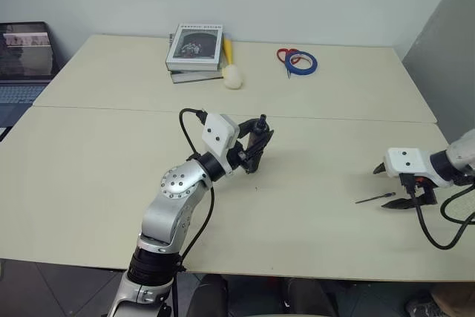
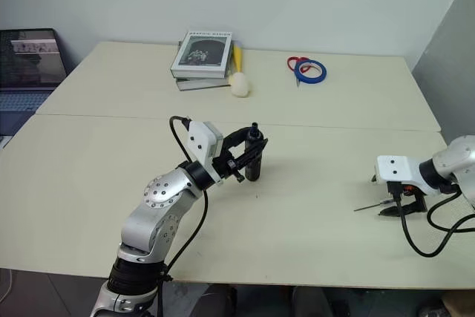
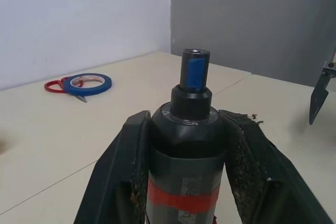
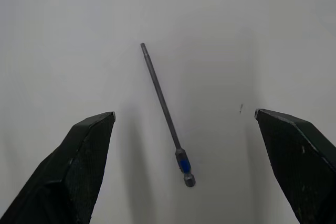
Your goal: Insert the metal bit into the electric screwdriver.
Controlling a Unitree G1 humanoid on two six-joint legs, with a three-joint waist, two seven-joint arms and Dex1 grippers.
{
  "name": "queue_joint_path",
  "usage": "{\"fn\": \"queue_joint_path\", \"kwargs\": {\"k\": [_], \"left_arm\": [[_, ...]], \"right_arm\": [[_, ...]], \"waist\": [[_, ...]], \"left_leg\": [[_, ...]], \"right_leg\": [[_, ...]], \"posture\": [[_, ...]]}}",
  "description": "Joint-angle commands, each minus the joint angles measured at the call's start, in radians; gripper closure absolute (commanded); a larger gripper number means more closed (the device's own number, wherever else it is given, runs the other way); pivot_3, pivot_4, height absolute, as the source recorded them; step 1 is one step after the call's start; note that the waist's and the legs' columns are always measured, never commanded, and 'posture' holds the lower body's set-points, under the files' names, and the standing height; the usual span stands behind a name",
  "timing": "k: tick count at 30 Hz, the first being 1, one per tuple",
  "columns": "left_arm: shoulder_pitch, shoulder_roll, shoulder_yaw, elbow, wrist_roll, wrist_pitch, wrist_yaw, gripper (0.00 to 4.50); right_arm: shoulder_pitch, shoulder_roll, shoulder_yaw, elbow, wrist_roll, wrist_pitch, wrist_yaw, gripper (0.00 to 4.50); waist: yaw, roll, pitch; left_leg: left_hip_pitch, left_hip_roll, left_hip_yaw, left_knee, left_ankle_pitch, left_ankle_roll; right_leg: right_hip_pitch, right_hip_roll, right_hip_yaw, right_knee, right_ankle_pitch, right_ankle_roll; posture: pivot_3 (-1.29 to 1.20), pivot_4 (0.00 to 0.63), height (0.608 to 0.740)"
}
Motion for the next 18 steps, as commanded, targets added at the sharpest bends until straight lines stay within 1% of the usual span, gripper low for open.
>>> {"fn": "queue_joint_path", "kwargs": {"k": [1, 11, 18], "left_arm": [[0.007, -0.005, -0.025, -0.014, -0.021, 0.023, -0.011, 2.86], [0.009, 0.006, -0.019, -0.007, -0.017, 0.014, -0.015, 2.86], [0.002, 0.013, -0.018, 0.006, -0.015, 0.007, -0.019, 2.86]], "right_arm": [[-0.032, 0.017, 0.012, 0.046, -0.056, -0.057, 0.011, 0.00], [-0.050, 0.047, 0.030, 0.128, -0.148, -0.186, 0.006, 0.00], [-0.050, 0.070, 0.026, 0.150, -0.154, -0.210, 0.011, 0.00]], "waist": [[0.000, 0.000, 0.000], [-0.001, 0.000, 0.000], [-0.002, 0.000, 0.000]], "left_leg": [[0.000, 0.000, 0.000, 0.000, 0.000, 0.000], [0.000, 0.000, 0.000, 0.000, 0.000, 0.000], [0.001, 0.000, 0.000, 0.000, 0.000, 0.000]], "right_leg": [[0.000, 0.000, 0.000, 0.000, 0.000, 0.000], [0.000, 0.000, 0.000, 0.000, 0.000, 0.000], [0.000, 0.000, 0.000, 0.000, 0.000, 0.000]], "posture": [[0.00, 0.150, 0.740], [0.00, 0.150, 0.740], [0.00, 0.150, 0.740]]}}
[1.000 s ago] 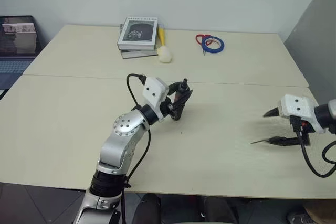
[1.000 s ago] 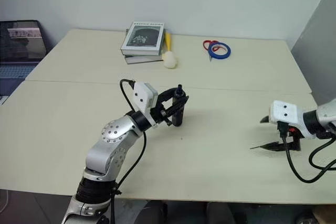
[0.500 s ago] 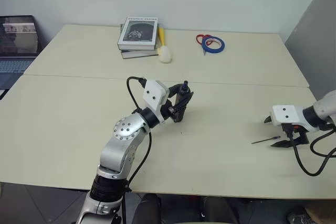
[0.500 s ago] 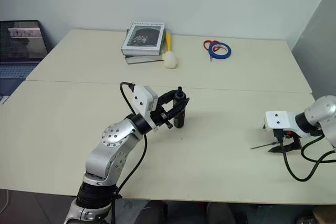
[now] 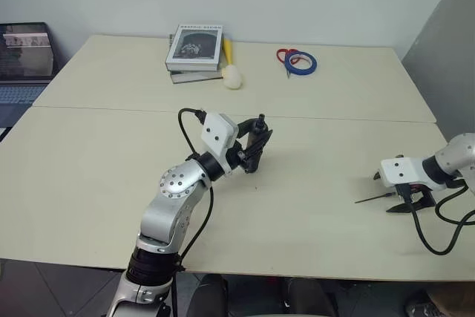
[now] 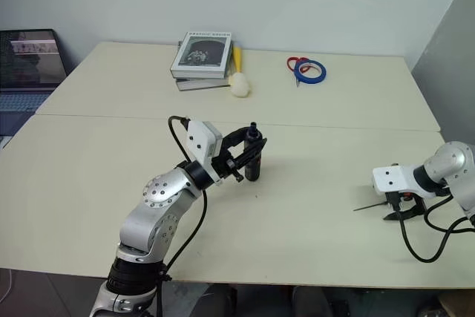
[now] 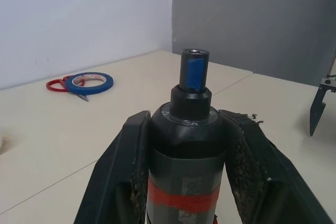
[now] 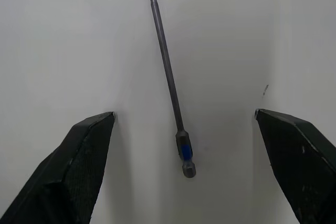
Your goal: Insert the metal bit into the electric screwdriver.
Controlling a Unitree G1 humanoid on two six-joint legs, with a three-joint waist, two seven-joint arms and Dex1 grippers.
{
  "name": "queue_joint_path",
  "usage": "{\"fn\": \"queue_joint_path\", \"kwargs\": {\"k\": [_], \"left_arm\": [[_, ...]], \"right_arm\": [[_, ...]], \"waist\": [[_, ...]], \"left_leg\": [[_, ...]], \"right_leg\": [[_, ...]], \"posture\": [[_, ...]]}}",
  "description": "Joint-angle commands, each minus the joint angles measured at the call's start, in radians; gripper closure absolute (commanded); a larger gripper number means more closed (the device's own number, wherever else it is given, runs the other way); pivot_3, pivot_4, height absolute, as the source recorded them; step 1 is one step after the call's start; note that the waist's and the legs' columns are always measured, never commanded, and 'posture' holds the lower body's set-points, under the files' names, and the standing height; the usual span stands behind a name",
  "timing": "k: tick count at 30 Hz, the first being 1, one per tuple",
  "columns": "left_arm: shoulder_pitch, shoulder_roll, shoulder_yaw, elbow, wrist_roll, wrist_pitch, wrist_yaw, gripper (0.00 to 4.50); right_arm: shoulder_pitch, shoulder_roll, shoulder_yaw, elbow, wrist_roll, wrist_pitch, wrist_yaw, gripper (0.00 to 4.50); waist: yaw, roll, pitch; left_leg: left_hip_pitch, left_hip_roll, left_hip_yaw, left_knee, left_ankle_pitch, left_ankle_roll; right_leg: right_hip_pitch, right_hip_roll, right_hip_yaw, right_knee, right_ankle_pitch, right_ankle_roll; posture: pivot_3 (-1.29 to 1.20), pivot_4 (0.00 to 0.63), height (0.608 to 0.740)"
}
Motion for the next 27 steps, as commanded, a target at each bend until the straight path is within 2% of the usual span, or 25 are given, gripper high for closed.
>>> {"fn": "queue_joint_path", "kwargs": {"k": [1, 4, 5, 9, 11, 22, 23, 27], "left_arm": [[0.001, -0.002, -0.023, 0.008, -0.014, 0.004, -0.020, 2.86], [0.000, -0.002, -0.022, 0.013, -0.013, 0.001, -0.020, 2.86], [0.000, -0.002, -0.022, 0.015, -0.012, -0.001, -0.020, 2.86], [0.000, -0.002, -0.022, 0.016, -0.012, -0.004, -0.018, 2.86], [0.000, -0.002, -0.021, 0.015, -0.014, -0.003, -0.016, 2.86], [-0.002, -0.001, -0.015, 0.025, -0.011, -0.012, -0.016, 2.86], [-0.003, 0.000, -0.015, 0.027, -0.011, -0.013, -0.016, 2.86], [-0.005, 0.003, -0.013, 0.031, -0.010, -0.018, -0.019, 2.86]], "right_arm": [[-0.021, 0.007, -0.012, 0.004, -0.008, -0.020, 0.005, 0.00], [-0.028, 0.020, -0.006, 0.010, -0.014, -0.023, 0.006, 0.00], [-0.031, 0.023, -0.003, 0.012, -0.018, -0.025, 0.007, 0.37], [-0.039, 0.025, 0.007, 0.025, -0.041, -0.040, 0.016, 1.19], [-0.042, 0.024, 0.013, 0.030, -0.056, -0.049, 0.024, 1.79], [-0.057, 0.034, 0.035, 0.028, -0.110, -0.075, 0.018, 4.34], [-0.059, 0.035, 0.036, 0.031, -0.116, -0.076, 0.017, 4.50], [-0.066, 0.037, 0.036, 0.045, -0.135, -0.084, 0.007, 4.50]], "waist": [[0.000, 0.000, 0.000], [-0.001, 0.000, 0.000], [-0.002, 0.000, 0.000], [-0.002, 0.000, 0.000], [-0.003, 0.000, 0.000], [-0.003, 0.000, 0.000], [-0.003, 0.000, 0.000], [-0.003, 0.000, 0.000]], "left_leg": [[0.000, 0.000, 0.000, 0.000, 0.000, 0.000], [0.001, 0.000, 0.000, 0.000, 0.000, 0.000], [0.001, 0.000, 0.000, 0.000, 0.000, 0.000], [0.001, 0.000, 0.000, 0.000, 0.000, 0.000], [0.001, 0.000, 0.000, 0.000, 0.000, 0.000], [0.003, 0.000, 0.000, 0.001, 0.000, -0.001], [0.003, 0.000, 0.000, 0.001, 0.000, -0.001], [0.003, 0.000, 0.000, 0.001, 0.000, -0.001]], "right_leg": [[0.000, 0.000, 0.000, 0.000, 0.000, 0.000], [0.000, 0.000, 0.000, 0.000, 0.000, 0.000], [0.001, 0.000, 0.000, 0.000, 0.000, 0.000], [0.001, 0.000, 0.000, 0.001, 0.000, 0.000], [0.001, 0.000, 0.000, 0.001, 0.000, 0.000], [0.002, 0.000, 0.001, 0.001, 0.001, 0.000], [0.002, 0.000, 0.001, 0.001, 0.001, 0.000], [0.002, 0.000, 0.001, 0.001, 0.001, -0.001]], "posture": [[0.00, 0.150, 0.740], [0.00, 0.150, 0.740], [0.00, 0.150, 0.740], [0.00, 0.150, 0.740], [0.00, 0.150, 0.740], [0.00, 0.150, 0.740], [0.00, 0.150, 0.740], [0.00, 0.150, 0.740]]}}
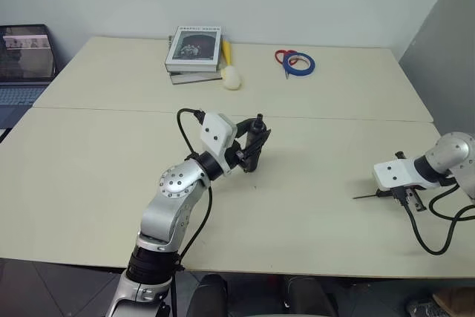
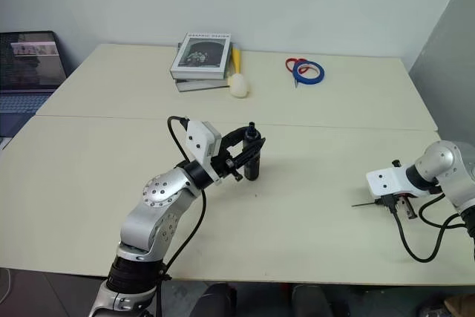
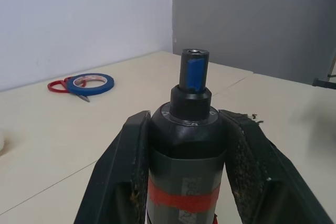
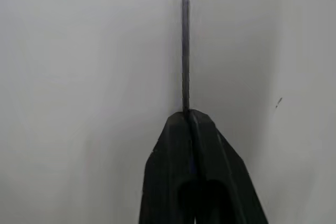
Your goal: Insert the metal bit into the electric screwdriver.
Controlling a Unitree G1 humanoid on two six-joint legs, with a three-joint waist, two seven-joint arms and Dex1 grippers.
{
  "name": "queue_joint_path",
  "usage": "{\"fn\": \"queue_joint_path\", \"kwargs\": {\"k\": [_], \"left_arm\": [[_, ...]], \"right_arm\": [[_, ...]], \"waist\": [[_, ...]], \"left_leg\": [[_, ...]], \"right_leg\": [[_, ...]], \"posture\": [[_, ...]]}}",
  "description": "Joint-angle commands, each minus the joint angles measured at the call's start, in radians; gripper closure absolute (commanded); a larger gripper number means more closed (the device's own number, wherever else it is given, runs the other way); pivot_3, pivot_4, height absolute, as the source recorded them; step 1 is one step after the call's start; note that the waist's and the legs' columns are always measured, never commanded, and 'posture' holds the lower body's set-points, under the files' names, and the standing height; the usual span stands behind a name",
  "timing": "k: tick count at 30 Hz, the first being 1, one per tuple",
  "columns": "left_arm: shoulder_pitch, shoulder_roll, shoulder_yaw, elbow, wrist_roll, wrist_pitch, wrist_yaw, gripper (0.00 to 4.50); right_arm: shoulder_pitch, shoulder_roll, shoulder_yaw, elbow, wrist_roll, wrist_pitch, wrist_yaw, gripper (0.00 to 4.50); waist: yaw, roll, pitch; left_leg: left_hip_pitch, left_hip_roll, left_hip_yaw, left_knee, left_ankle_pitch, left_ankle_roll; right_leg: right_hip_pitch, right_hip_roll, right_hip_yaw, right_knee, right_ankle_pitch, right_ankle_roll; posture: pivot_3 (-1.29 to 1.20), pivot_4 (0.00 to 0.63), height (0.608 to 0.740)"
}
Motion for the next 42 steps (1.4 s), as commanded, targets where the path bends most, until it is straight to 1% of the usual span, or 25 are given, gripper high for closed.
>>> {"fn": "queue_joint_path", "kwargs": {"k": [1, 4, 6, 10, 11, 16, 19, 21, 25, 28, 32, 35, 38, 42], "left_arm": [[0.000, 0.001, -0.017, 0.005, -0.010, 0.002, -0.019, 2.86], [-0.002, 0.004, -0.020, 0.007, -0.007, -0.005, -0.024, 2.86], [-0.024, 0.012, -0.020, 0.000, -0.019, -0.015, -0.052, 2.86], [-0.075, 0.006, -0.010, -0.001, -0.053, 0.005, -0.075, 2.86], [-0.087, 0.002, -0.007, -0.001, -0.060, 0.012, -0.079, 2.86], [-0.146, -0.022, 0.003, -0.006, -0.100, 0.053, -0.083, 2.86], [-0.176, -0.035, 0.008, 0.001, -0.124, 0.085, -0.079, 2.86], [-0.176, -0.031, -0.011, 0.026, -0.106, 0.062, -0.099, 2.86], [-0.149, -0.019, -0.038, 0.070, -0.075, 0.021, -0.130, 2.86], [-0.150, -0.021, -0.034, 0.092, -0.068, 0.023, -0.122, 2.86], [-0.148, -0.023, -0.036, 0.111, -0.054, 0.013, -0.115, 2.86], [-0.133, -0.024, -0.042, 0.102, -0.051, 0.015, -0.109, 2.86], [-0.118, -0.022, -0.046, 0.094, -0.051, 0.017, -0.108, 2.86], [-0.109, -0.017, -0.045, 0.086, -0.055, 0.018, -0.111, 2.86]], "right_arm": [[-0.013, -0.001, 0.004, 0.019, -0.032, -0.006, -0.017, 4.50], [-0.014, -0.002, -0.002, 0.022, -0.033, -0.013, -0.020, 4.50], [-0.018, -0.013, -0.046, -0.024, 0.019, 0.008, -0.014, 4.50], [-0.005, -0.011, -0.138, -0.127, 0.141, 0.118, -0.004, 4.50], [0.004, -0.006, -0.163, -0.151, 0.178, 0.155, -0.007, 4.50], [0.058, 0.013, -0.290, -0.251, 0.324, 0.304, -0.055, 4.50], [0.085, 0.046, -0.384, -0.348, 0.435, 0.448, -0.118, 4.50], [0.101, 0.082, -0.455, -0.432, 0.531, 0.573, -0.172, 4.50], [0.124, 0.177, -0.579, -0.628, 0.737, 0.835, -0.328, 4.50], [0.103, 0.254, -0.640, -0.717, 0.864, 0.982, -0.462, 4.50], [0.069, 0.336, -0.687, -0.772, 0.974, 1.079, -0.603, 4.50], [0.057, 0.390, -0.700, -0.810, 1.048, 1.117, -0.687, 4.50], [0.055, 0.419, -0.693, -0.826, 1.083, 1.119, -0.732, 4.50], [0.051, 0.424, -0.673, -0.831, 1.100, 1.105, -0.757, 4.50]], "waist": [[0.000, 0.000, 0.000], [0.000, 0.000, 0.000], [0.000, 0.000, 0.000], [0.000, 0.001, 0.001], [0.000, 0.001, 0.001], [0.002, 0.001, 0.001], [0.002, 0.001, 0.001], [0.002, 0.001, 0.001], [0.000, 0.001, 0.001], [-0.001, 0.001, 0.001], [0.000, 0.001, 0.001], [0.000, 0.001, 0.001], [0.000, 0.001, 0.001], [0.000, 0.001, 0.001]], "left_leg": [[0.000, 0.000, 0.000, 0.000, 0.000, 0.000], [0.000, 0.000, 0.000, 0.000, 0.000, 0.000], [0.000, 0.000, 0.000, 0.000, 0.000, 0.000], [0.000, 0.000, 0.000, 0.000, 0.000, 0.000], [-0.001, 0.000, 0.000, 0.000, 0.000, 0.000], [-0.004, 0.000, -0.001, -0.001, 0.000, 0.000], [-0.004, 0.000, -0.001, -0.001, 0.000, 0.000], [-0.004, 0.000, -0.001, -0.001, 0.000, 0.000], [-0.004, 0.000, -0.001, -0.001, 0.000, 0.000], [-0.004, 0.000, -0.002, -0.001, 0.000, 0.000], [-0.004, 0.000, -0.002, 0.000, 0.000, 0.000], [-0.004, 0.000, -0.002, -0.001, 0.000, 0.000], [-0.004, 0.000, -0.002, -0.001, 0.000, 0.000], [-0.004, 0.000, -0.002, -0.001, 0.000, 0.000]], "right_leg": [[0.000, 0.000, 0.000, 0.000, 0.000, 0.000], [0.000, 0.000, 0.000, 0.000, 0.000, 0.000], [0.000, 0.000, 0.000, 0.000, 0.000, 0.000], [-0.001, 0.000, 0.000, 0.001, 0.000, 0.000], [-0.001, 0.000, 0.000, 0.001, 0.001, 0.001], [-0.002, 0.000, -0.001, -0.001, 0.001, 0.001], [-0.002, 0.000, -0.001, -0.002, 0.001, 0.001], [-0.002, 0.000, -0.001, -0.002, 0.001, 0.001], [-0.002, 0.001, 0.000, -0.001, 0.001, 0.001], [-0.002, 0.001, 0.000, -0.001, 0.001, 0.001], [-0.002, 0.001, 0.000, -0.001, 0.001, 0.001], [-0.002, 0.001, 0.000, -0.001, 0.001, 0.001], [-0.002, 0.001, 0.000, -0.001, 0.001, 0.001], [-0.002, 0.001, 0.000, -0.001, 0.001, 0.001]], "posture": [[0.00, 0.150, 0.740], [0.00, 0.150, 0.740], [0.00, 0.150, 0.740], [0.00, 0.150, 0.740], [0.00, 0.150, 0.740], [0.00, 0.150, 0.740], [0.00, 0.150, 0.740], [0.00, 0.150, 0.740], [0.00, 0.150, 0.740], [0.00, 0.150, 0.740], [0.00, 0.150, 0.740], [0.00, 0.150, 0.740], [0.00, 0.150, 0.740], [0.00, 0.150, 0.740]]}}
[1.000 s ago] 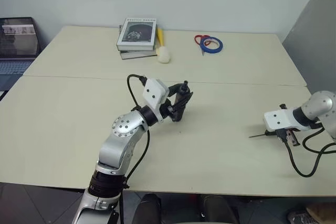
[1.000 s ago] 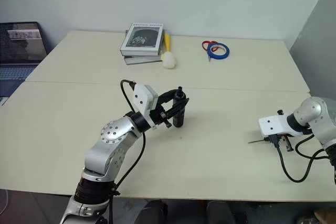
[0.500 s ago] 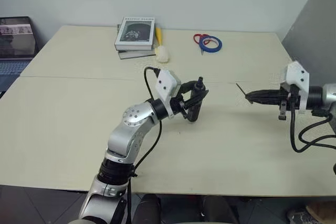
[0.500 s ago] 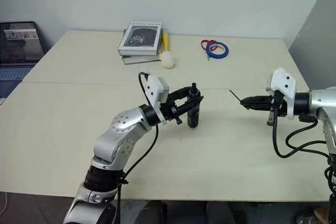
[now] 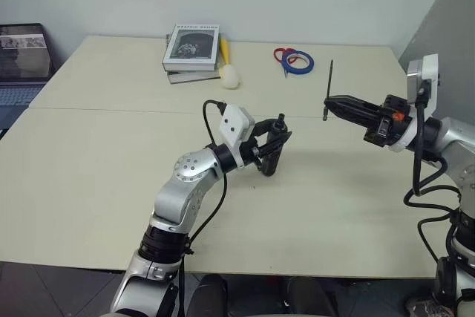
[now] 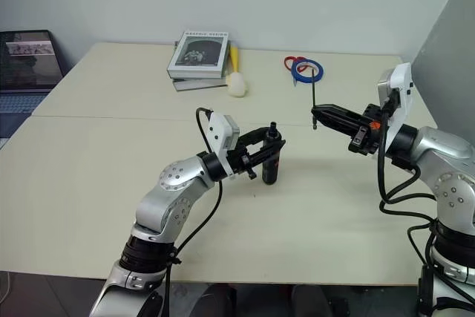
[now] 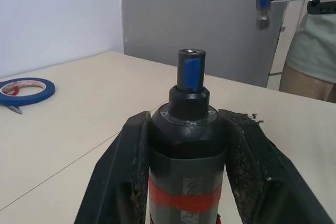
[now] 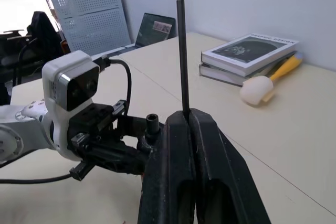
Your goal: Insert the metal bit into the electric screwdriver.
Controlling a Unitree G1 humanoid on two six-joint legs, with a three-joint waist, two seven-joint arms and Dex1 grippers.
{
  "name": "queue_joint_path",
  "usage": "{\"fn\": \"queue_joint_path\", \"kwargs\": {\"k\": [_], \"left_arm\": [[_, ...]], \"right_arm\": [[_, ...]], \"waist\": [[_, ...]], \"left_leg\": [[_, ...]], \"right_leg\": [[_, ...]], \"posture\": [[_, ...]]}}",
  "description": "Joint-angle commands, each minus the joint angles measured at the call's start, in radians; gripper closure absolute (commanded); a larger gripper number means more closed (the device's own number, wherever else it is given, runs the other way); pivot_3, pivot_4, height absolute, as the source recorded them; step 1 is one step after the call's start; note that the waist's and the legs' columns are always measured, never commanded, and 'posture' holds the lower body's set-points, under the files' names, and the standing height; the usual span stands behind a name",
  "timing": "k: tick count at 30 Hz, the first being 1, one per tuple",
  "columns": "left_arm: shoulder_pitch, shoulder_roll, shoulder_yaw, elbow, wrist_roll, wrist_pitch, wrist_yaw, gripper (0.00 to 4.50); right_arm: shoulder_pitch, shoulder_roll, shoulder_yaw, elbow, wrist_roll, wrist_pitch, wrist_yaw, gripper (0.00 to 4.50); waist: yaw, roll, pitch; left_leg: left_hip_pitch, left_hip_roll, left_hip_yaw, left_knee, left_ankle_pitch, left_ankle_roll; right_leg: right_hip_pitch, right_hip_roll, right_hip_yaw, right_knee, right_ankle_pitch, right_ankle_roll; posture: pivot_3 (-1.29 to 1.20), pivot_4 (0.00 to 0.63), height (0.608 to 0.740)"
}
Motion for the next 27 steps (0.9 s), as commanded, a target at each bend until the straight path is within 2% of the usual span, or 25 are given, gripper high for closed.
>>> {"fn": "queue_joint_path", "kwargs": {"k": [1, 15, 27], "left_arm": [[0.011, 0.006, -0.005, -0.027, 0.001, -0.003, -0.002, 2.86], [-0.053, 0.051, 0.033, -0.046, -0.101, 0.059, -0.105, 2.86], [-0.010, 0.077, -0.004, -0.013, -0.054, -0.012, -0.156, 2.86]], "right_arm": [[-0.031, 0.005, 0.008, -0.026, 0.031, -0.033, -0.018, 4.50], [-0.139, 0.047, 0.144, 0.044, 0.001, -0.160, 0.027, 4.50], [-0.124, 0.097, 0.192, 0.071, -0.011, -0.237, 0.047, 4.50]], "waist": [[0.000, 0.000, 0.000], [-0.001, 0.000, 0.000], [-0.002, 0.000, 0.000]], "left_leg": [[0.000, 0.000, 0.000, 0.000, 0.000, 0.000], [-0.002, 0.000, 0.000, -0.001, 0.000, 0.000], [-0.002, 0.001, 0.000, -0.002, 0.000, 0.000]], "right_leg": [[0.000, 0.000, 0.000, 0.000, 0.000, 0.000], [-0.003, 0.001, 0.000, 0.000, -0.001, -0.001], [-0.003, 0.001, 0.000, 0.000, -0.002, -0.002]], "posture": [[0.00, 0.150, 0.740], [0.00, 0.150, 0.740], [0.00, 0.150, 0.740]]}}
